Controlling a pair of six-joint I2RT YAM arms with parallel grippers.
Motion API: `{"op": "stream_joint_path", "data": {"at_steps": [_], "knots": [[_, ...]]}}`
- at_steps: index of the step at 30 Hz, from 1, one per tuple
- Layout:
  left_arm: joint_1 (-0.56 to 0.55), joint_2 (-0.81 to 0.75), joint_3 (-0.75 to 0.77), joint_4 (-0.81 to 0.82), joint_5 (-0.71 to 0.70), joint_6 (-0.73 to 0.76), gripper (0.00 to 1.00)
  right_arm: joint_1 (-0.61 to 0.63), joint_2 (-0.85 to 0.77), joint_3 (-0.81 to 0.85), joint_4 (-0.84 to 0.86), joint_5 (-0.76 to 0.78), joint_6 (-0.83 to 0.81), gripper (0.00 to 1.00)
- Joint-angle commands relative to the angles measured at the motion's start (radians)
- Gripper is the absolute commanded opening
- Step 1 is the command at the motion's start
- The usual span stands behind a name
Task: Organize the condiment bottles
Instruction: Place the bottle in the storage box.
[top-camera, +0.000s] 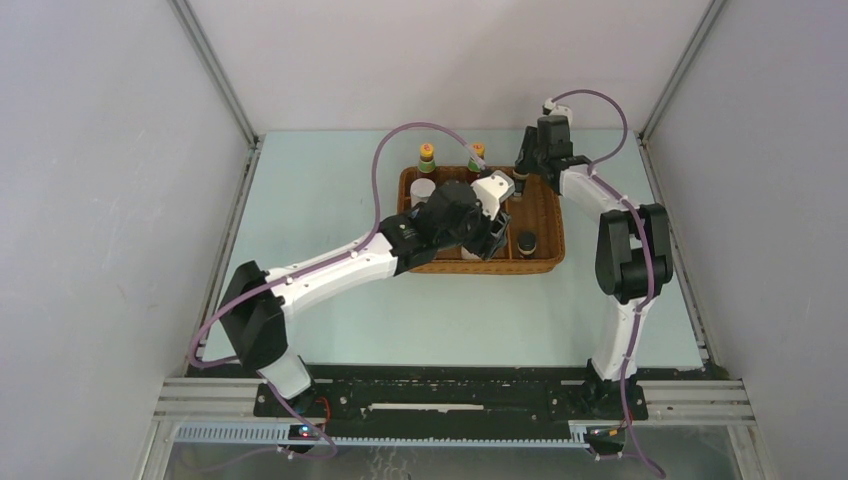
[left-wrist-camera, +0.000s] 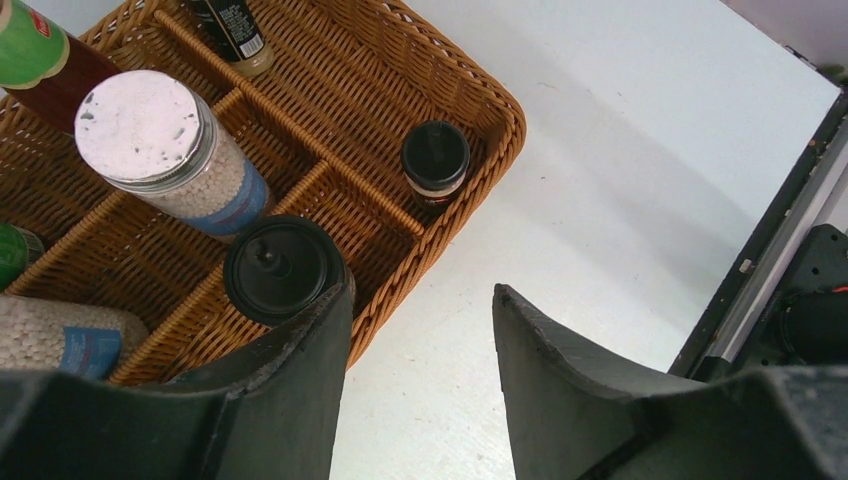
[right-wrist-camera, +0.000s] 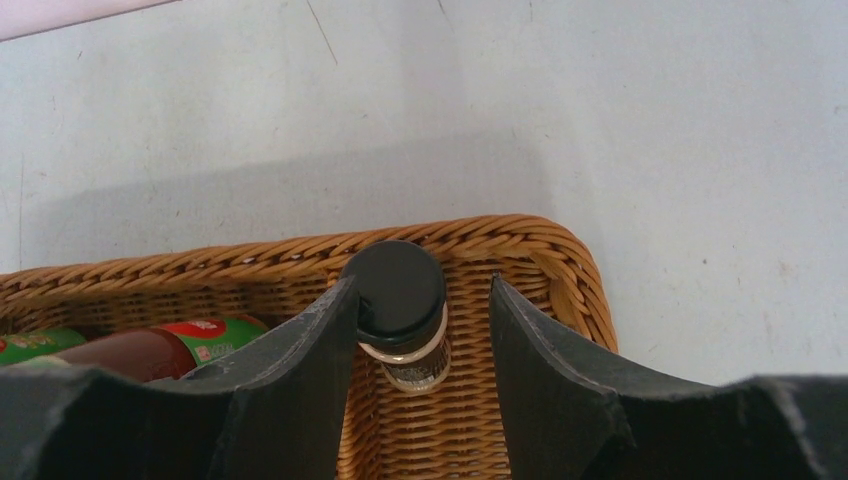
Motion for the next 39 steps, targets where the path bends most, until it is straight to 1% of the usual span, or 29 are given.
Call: {"op": "stream_joint_path", "data": {"at_steps": [1,20,30,33,39], "knots": [[0.006,-0.077,-0.008,0.038,0.019,-0.013,0.58,0.012,-0.078,-0.046,-0.008,0.014,0.02,0.58],[-0.013,-0.165,-0.073,0.044,-0.005,-0.03,0.58,0.065,-0.19,-0.151,-0.012,0.064,0.031,0.58],[-0.025,-0.185,-0.073,0.035,-0.005,-0.031,0.58,0.079,-0.245,-0.167,-0.007,0.079,0.013,0.58],[-0.028,-0.192,-0.072,0.033,-0.034,-0.032,0.58,0.083,-0.259,-0.166,-0.006,0.073,0.001,0.58],[-0.038,-0.191,-0.067,0.028,-0.043,-0.031,0.57,0.082,-0.23,-0.125,-0.041,0.051,-0.009,0.58]]}}
